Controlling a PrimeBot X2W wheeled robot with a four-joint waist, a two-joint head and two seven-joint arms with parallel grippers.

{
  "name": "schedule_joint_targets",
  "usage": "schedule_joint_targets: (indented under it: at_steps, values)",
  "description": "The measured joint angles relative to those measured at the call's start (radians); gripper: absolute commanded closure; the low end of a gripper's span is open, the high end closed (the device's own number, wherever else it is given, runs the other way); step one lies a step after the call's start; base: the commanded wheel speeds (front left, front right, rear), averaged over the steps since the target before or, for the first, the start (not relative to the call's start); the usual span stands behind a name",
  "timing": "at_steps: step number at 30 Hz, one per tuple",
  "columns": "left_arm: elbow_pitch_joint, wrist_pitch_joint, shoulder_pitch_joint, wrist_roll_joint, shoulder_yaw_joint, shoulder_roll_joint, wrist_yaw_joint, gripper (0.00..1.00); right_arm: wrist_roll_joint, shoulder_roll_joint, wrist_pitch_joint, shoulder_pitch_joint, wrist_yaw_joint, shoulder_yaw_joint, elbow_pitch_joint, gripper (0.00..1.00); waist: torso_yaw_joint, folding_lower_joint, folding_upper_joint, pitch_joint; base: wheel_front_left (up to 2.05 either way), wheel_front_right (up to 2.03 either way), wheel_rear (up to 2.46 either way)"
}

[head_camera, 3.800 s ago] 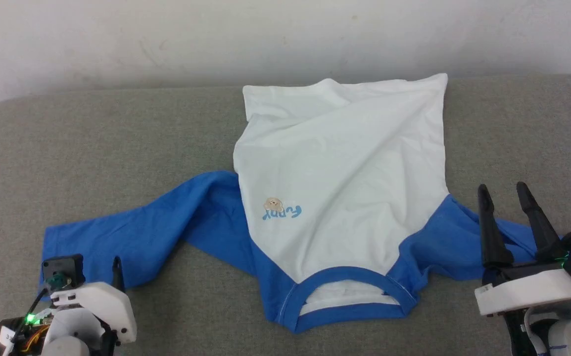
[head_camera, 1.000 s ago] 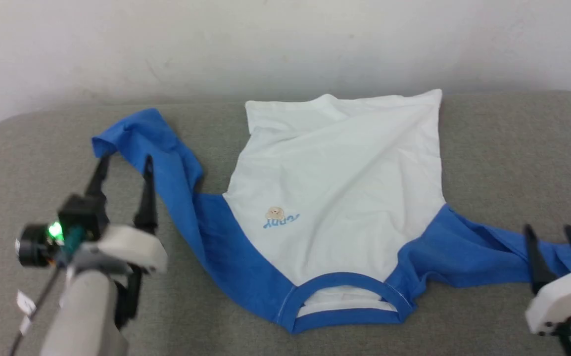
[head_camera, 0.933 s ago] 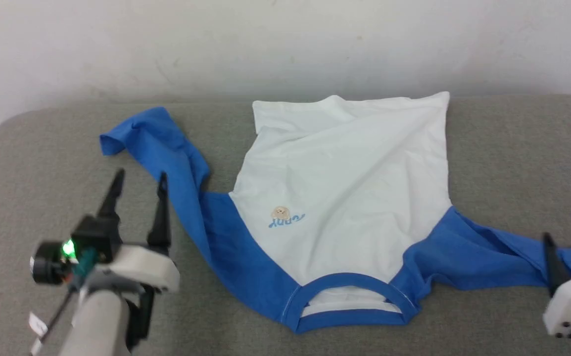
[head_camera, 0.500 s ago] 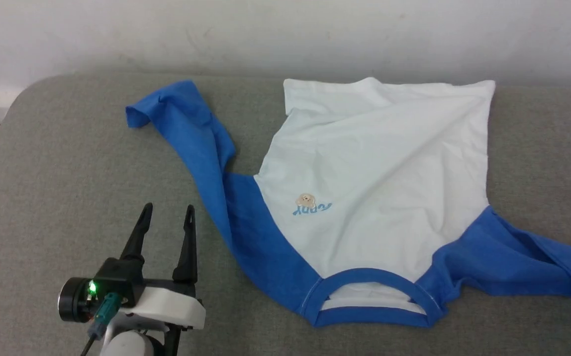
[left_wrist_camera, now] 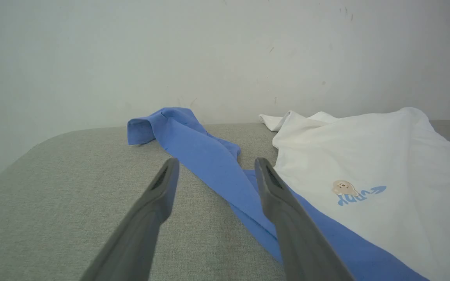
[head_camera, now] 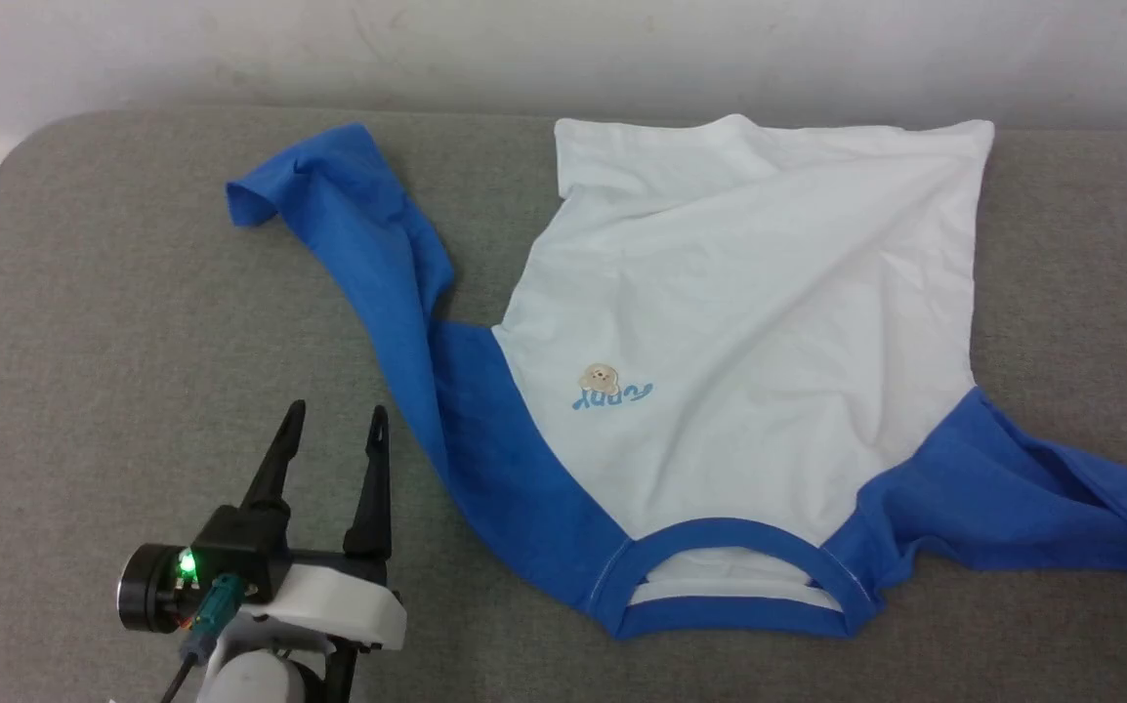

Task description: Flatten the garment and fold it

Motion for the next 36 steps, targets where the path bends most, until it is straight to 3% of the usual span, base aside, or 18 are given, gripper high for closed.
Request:
schedule_joint_targets:
  at_steps: [5, 10, 16, 20, 27, 36]
  values:
    - [0.015, 0.000, 0.000, 0.001, -0.001, -0.006, -0.008, 0.00, 0.004, 0.005, -0.061, -0.007, 0.000, 0.019, -0.008, 1.00, -0.027, 0.0001, 0.0000, -0.012, 0.00, 0.00, 0.00]
    - [0.017, 0.000, 0.001, 0.001, 0.004, -0.016, -0.009, 0.00, 0.078, 0.012, -0.121, -0.016, 0.000, 0.056, -0.132, 1.00, -0.051, -0.0001, 0.0000, -0.040, 0.00, 0.00, 0.00]
    - [0.009, 0.000, 0.003, 0.002, 0.001, -0.026, -0.021, 0.00, 0.160, 0.019, -0.110, -0.084, 0.000, 0.051, -0.324, 1.00, -0.066, -0.0003, 0.0000, -0.058, 0.00, 0.00, 0.00]
    - [-0.008, 0.000, -0.001, 0.012, -0.005, -0.034, -0.031, 0.00, 0.134, -0.020, -0.066, -0.217, 0.000, 0.040, -0.336, 1.00, -0.057, -0.0002, 0.0000, -0.042, 0.00, 0.00, 0.00]
    - [-0.011, 0.000, -0.053, 0.019, -0.025, -0.057, -0.049, 0.00, -0.032, -0.124, -0.047, -0.497, 0.000, 0.041, -0.125, 1.00, -0.005, 0.0000, 0.0000, 0.018, 0.00, 0.00, 0.00]
    - [-0.007, 0.000, -0.111, 0.018, -0.049, -0.082, -0.068, 0.00, -0.257, -0.256, -0.147, -0.740, 0.000, 0.059, 0.229, 1.00, 0.119, 0.0001, 0.0000, 0.118, 0.00, 0.00, 0.00]
